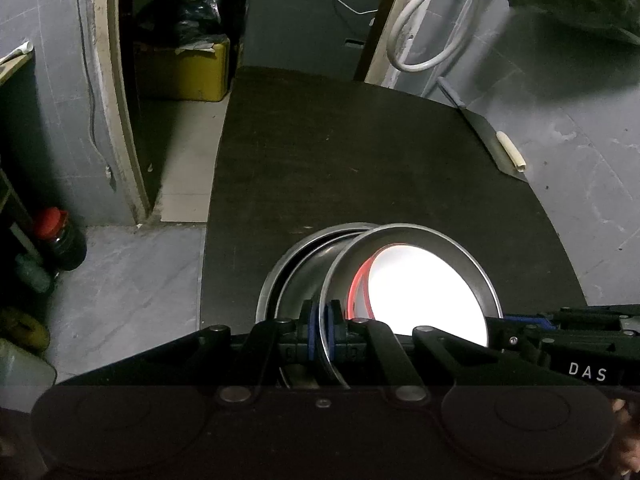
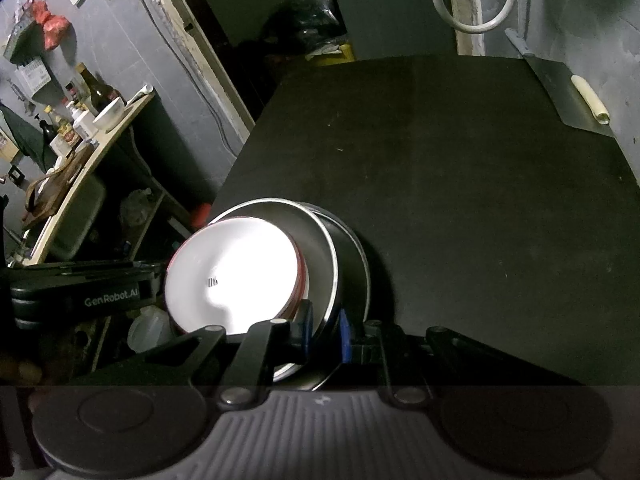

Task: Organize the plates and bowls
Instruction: 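Lower the steel bowl onto the steel plate stack with both grippers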

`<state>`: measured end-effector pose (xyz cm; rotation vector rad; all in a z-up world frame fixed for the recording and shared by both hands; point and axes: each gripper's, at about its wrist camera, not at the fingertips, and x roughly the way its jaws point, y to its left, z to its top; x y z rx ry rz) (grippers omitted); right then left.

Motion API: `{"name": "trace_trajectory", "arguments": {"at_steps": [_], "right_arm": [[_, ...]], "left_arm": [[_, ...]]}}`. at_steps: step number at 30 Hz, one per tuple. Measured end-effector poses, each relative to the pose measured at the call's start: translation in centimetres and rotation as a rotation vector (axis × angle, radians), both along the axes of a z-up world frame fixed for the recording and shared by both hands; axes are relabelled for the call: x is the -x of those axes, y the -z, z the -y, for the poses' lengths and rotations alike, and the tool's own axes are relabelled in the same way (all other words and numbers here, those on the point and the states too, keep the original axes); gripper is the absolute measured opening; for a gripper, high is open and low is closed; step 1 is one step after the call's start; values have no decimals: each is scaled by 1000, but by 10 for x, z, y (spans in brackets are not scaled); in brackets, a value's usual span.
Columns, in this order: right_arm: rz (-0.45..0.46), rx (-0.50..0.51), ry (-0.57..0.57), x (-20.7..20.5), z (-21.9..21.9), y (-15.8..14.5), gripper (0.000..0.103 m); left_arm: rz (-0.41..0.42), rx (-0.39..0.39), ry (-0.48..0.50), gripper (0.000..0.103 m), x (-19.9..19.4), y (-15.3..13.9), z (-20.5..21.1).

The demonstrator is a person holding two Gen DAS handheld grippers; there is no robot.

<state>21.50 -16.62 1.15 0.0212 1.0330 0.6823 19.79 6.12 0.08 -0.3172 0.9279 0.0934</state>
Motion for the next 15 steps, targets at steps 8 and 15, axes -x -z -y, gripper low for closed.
{"name": "trace_trajectory", "arguments": {"at_steps": [8, 15], "right_arm": [[9, 5, -6, 0, -1, -1, 17], [11, 6, -1, 0, 0, -1, 17]], "left_arm": [[-3, 1, -5, 4, 0, 0, -1], [-4, -1, -3, 4, 0, 0, 0]]}}
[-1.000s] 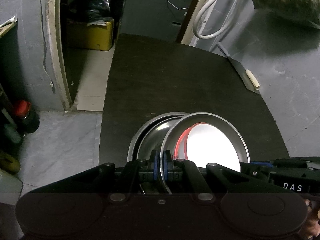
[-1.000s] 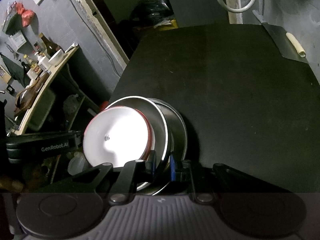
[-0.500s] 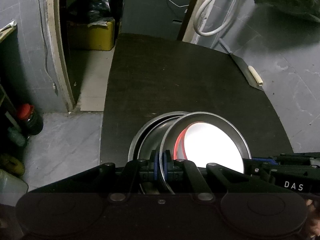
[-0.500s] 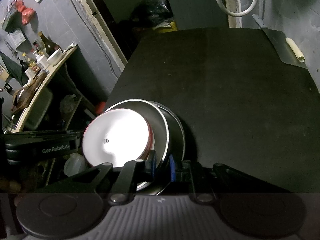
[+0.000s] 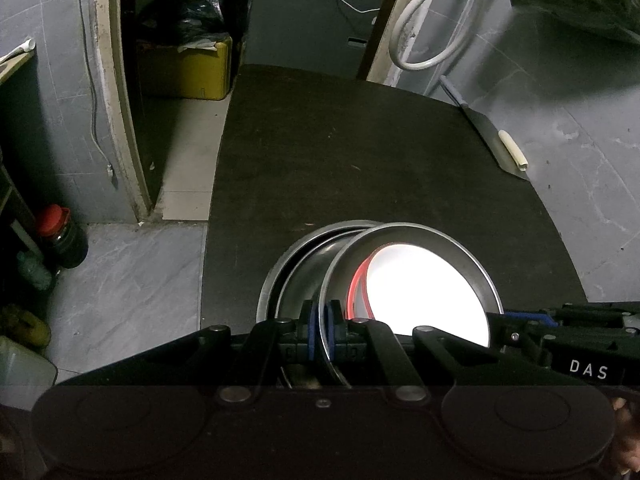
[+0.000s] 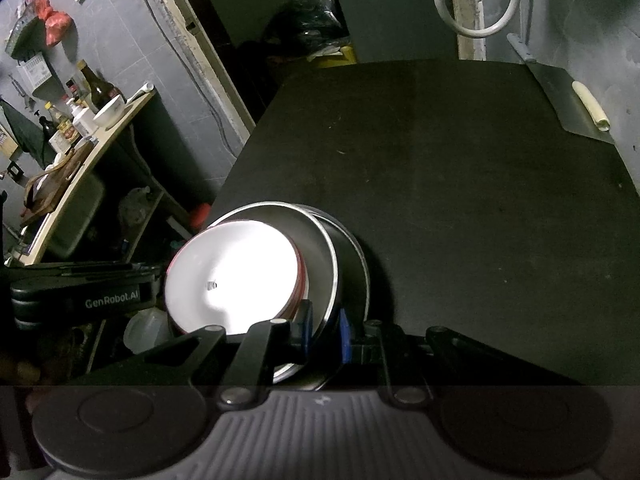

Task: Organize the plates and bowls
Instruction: 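Lower the steel bowl onto the steel plate stack with both grippers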

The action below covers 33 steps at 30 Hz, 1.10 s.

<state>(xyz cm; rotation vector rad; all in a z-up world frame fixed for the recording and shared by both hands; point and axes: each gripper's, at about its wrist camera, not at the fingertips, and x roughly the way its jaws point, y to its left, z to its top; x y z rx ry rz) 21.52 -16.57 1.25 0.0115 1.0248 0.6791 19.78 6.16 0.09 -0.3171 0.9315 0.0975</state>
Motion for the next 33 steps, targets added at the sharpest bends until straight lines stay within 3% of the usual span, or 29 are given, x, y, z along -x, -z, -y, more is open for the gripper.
{"name": "trace_trajectory", "arguments": {"at_steps": [33], "right_arm": [[6, -22, 59, 1, 2, 3, 17]], "left_arm": [[-23, -48, 2, 7, -3, 0, 7]]}}
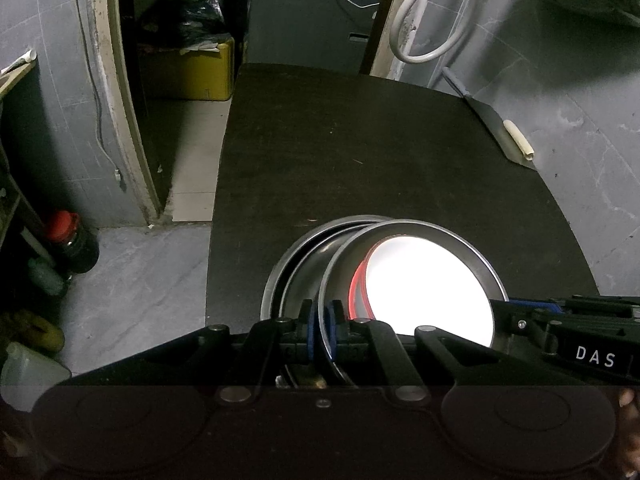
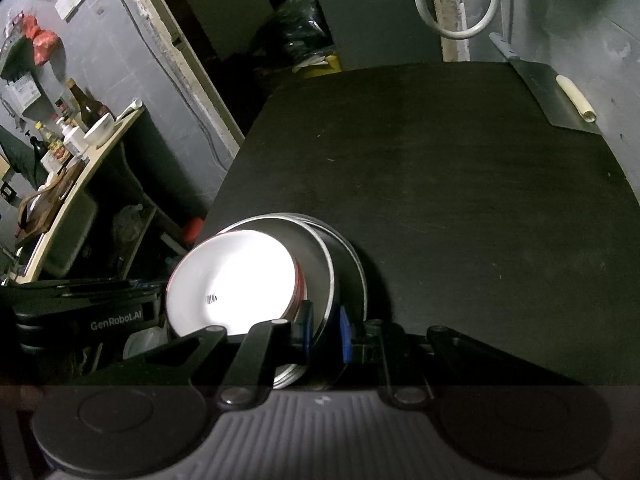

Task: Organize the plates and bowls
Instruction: 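Lower the steel bowl onto the steel plate stack with both grippers, then open both grippers and release the steel bowl rim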

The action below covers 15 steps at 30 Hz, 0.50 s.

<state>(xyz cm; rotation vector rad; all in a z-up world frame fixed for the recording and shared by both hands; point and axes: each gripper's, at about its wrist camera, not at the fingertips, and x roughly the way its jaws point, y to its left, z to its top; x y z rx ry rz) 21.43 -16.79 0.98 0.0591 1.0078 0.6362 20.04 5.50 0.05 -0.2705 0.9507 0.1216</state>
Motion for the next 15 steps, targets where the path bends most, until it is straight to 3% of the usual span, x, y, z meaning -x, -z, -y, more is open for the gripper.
{"name": "trace_trajectory", "arguments": {"at_steps": [6, 15], "right_arm": [[-2, -4, 10, -1, 0, 1, 18], [-1, -3, 36, 1, 3, 2, 28]], "left_arm": [[-6, -14, -9, 15, 0, -1, 1], [-2, -30, -29, 23, 4, -3, 0]]}}
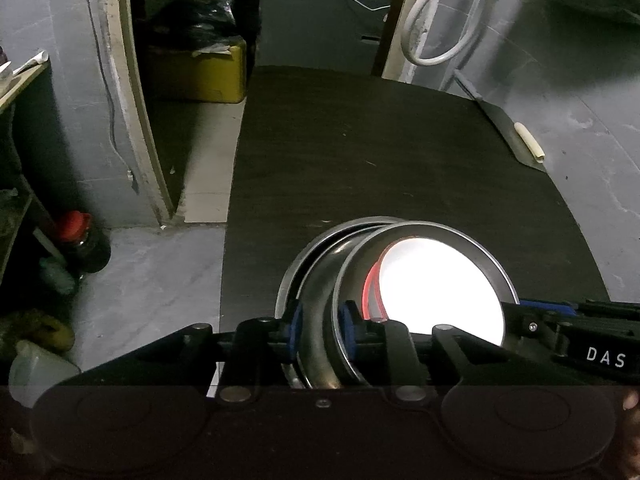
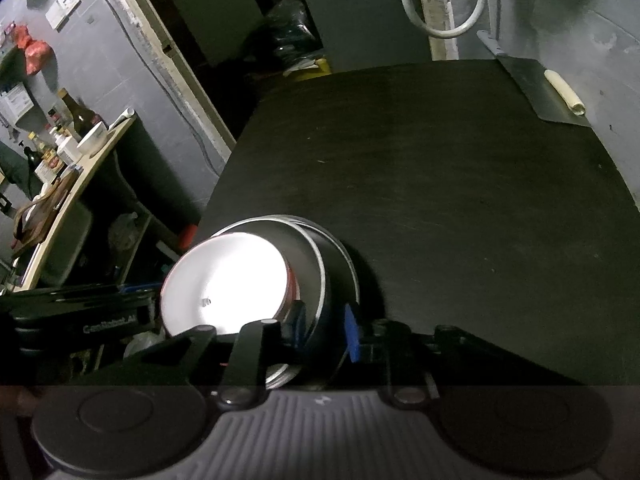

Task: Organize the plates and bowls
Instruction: 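Open both grippers and release the steel bowl rim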

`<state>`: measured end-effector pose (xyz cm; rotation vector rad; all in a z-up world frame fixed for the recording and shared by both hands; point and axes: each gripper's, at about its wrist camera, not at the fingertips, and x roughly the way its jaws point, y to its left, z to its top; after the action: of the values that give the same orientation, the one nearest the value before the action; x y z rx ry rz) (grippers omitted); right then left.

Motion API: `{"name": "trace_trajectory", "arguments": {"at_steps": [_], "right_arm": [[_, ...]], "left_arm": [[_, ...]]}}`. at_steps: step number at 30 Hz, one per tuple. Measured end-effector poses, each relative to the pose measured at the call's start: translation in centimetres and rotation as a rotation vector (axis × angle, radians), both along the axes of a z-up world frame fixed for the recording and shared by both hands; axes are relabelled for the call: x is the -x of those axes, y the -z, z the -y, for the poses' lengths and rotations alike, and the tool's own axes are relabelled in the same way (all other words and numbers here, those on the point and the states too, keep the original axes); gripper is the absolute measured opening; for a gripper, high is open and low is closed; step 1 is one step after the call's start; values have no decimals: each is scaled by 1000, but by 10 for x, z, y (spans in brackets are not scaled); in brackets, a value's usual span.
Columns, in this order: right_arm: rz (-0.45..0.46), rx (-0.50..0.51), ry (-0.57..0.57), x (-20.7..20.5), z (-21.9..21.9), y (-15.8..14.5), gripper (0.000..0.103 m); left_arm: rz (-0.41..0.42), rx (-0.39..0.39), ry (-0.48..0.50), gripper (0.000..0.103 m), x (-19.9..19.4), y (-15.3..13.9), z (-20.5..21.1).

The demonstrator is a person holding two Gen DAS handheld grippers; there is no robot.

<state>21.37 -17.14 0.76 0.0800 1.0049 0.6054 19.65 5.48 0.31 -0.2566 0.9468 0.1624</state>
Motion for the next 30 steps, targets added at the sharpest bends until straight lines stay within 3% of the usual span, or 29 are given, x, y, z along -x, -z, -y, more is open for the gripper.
{"name": "trace_trajectory", "arguments": {"at_steps": [12, 23, 30], "right_arm": [[11, 1, 29, 7, 9, 1, 45], [47, -14, 52, 19, 21, -7, 50], [74, -34, 49, 28, 28, -16, 61]], "left_arm": [[52, -52, -39, 55, 12, -13, -1], [82, -80, -73, 68, 30, -26, 5], [118, -87, -80, 91, 44, -37, 13]]}}
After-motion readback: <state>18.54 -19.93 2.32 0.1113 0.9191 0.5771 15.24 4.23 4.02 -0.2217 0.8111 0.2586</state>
